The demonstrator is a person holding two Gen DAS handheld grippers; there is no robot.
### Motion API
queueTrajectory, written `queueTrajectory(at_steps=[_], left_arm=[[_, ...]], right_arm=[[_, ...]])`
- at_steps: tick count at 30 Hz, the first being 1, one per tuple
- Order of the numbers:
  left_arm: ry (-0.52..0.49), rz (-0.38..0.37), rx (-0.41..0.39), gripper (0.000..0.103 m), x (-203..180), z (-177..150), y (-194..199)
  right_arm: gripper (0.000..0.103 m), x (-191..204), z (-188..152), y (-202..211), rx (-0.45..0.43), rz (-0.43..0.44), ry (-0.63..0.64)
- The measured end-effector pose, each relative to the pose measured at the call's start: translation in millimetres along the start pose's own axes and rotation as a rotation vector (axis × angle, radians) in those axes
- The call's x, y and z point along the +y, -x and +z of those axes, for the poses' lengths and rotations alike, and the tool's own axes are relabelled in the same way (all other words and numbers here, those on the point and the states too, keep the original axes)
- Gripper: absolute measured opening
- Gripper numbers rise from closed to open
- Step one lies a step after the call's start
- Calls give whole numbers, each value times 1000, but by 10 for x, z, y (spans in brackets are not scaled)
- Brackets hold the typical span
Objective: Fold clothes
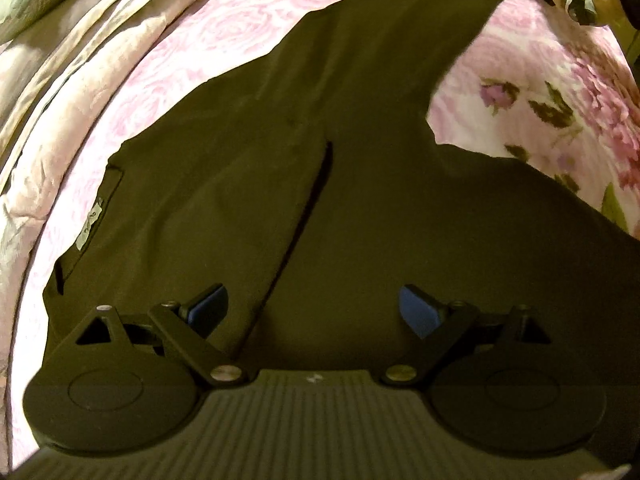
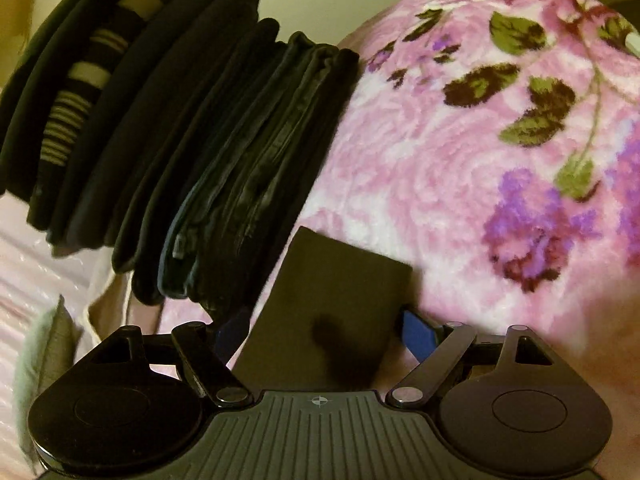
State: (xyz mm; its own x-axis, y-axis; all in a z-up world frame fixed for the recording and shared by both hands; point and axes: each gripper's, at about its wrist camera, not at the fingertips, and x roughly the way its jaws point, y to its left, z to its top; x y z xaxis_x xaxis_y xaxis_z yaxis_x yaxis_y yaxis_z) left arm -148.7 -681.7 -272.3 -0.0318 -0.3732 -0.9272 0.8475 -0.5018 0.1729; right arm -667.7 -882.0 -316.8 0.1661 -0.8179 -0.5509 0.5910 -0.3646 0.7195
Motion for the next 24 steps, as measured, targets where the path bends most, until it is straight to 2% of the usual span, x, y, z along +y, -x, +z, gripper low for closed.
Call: queueTrajectory(at_steps=[1, 2, 3, 5, 7, 8, 11, 13, 16, 19, 22, 24], left_arm=[[-3, 1, -1, 91, 1, 8, 2], [-5, 1, -1, 91, 4, 7, 9], [-6, 2, -1, 91, 6, 5, 18], [-7, 4, -4, 91, 15, -17, 53], [1, 10, -6, 91, 28, -62, 101], [6, 13, -7, 91, 38, -88, 128], [35, 27, -12, 91, 99, -205, 245], [62, 39, -20, 91, 154, -309, 348], [121, 62, -37, 91, 275, -516, 527], [194, 91, -40, 91, 440, -821, 712], [271, 127, -22, 91, 603, -1247, 894], [322, 151, 1, 91, 698, -1573, 998]], right_arm=[[48, -7, 12, -2, 12, -10, 3], [13, -15, 25, -4, 25, -22, 6], [8, -15, 31, -5, 38, -36, 7], [7, 70, 19, 19, 37, -43, 53], [5, 348, -38, 33, 47, -79, 180], [5, 547, -111, 33, 56, -112, 281], [5, 1377, -619, 108, 57, -119, 689], [5, 1894, -1081, 220, 79, 31, 824], [3, 2569, -1777, 459, 97, 294, 889], [3, 3237, -2682, 893, 106, 569, 1034], [3, 3513, -3825, 1230, 238, 799, 1208], [3, 3453, -4557, 1239, 359, 836, 1280]])
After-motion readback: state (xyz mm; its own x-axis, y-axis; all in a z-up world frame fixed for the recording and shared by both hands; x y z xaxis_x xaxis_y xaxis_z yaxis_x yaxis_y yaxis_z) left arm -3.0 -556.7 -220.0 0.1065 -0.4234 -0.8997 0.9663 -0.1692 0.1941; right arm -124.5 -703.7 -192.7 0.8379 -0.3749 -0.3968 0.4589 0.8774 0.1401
